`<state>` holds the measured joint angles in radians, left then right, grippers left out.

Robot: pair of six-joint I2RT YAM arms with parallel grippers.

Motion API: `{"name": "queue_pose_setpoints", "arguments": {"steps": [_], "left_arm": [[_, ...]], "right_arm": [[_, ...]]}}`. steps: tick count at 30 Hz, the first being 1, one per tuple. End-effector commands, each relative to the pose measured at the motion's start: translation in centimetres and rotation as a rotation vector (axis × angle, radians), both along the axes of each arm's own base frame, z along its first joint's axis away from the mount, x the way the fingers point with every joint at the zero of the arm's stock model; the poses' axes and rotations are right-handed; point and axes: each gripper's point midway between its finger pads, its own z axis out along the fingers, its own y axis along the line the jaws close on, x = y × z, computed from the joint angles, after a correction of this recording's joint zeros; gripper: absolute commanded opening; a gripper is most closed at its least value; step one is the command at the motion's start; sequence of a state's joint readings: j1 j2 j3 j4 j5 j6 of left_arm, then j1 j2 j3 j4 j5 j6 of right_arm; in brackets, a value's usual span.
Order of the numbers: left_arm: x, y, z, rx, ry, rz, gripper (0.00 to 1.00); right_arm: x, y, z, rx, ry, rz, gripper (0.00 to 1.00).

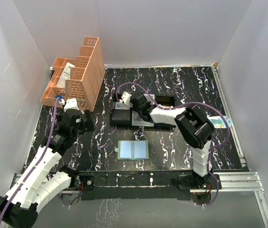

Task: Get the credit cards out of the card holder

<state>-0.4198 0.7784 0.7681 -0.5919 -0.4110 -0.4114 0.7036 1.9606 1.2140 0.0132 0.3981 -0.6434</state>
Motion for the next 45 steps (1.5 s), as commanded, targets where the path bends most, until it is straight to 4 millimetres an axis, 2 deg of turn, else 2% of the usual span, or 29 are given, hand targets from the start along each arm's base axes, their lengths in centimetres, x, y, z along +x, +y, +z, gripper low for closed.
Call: {"name": "queue_pose_setpoints", "arguments": {"steps": [1,7,11,13,30,32,42,43,45], "left_arm": [[0.1,0.4,0.7,0.012,-0.013,0.009,0.99],[0.1,0.4,0.6,0.013,-0.011,0.010,0.99],[0.1,0.5,0.6,0.014,-0.011,0.011,0.99],[0.1,0.4,0.6,0.013,-0.010,0.009,0.99],[0.1,0.2,0.2,0.015,0.009,-0.003,0.99],[0.1,0.1,0.2,0.013,0.009,-0.004,0.99],[0.1,0.0,0.1,0.007,0.010,-0.011,0.99],[0.1,0.0,0.1,0.008,0.011,-0.013,0.99],[0.1,-0.1,0.1,0.005,0.010,-0.015,0.99]], "right_arm": [[1.3,0.1,0.0,0.017,-0.049,-0.003,0.02],[0.8,0.2,-0.2,0.042,-0.027,0.013,0.13],[0.7,0.0,-0.5,0.052,-0.017,0.014,0.33],[0.5,0.0,-0.5,0.063,-0.010,0.013,0.39],[-0.2,1.4,2.2,0.173,0.017,0.046,0.49],[-0.4,1.7,2.9,0.197,0.022,0.051,0.50],[-1.3,3.5,8.8,0.454,0.005,0.028,0.53],[-1.7,3.5,10.8,0.523,-0.012,0.016,0.53],[-2.8,3.3,12.8,0.653,-0.011,-0.032,0.55]]}}
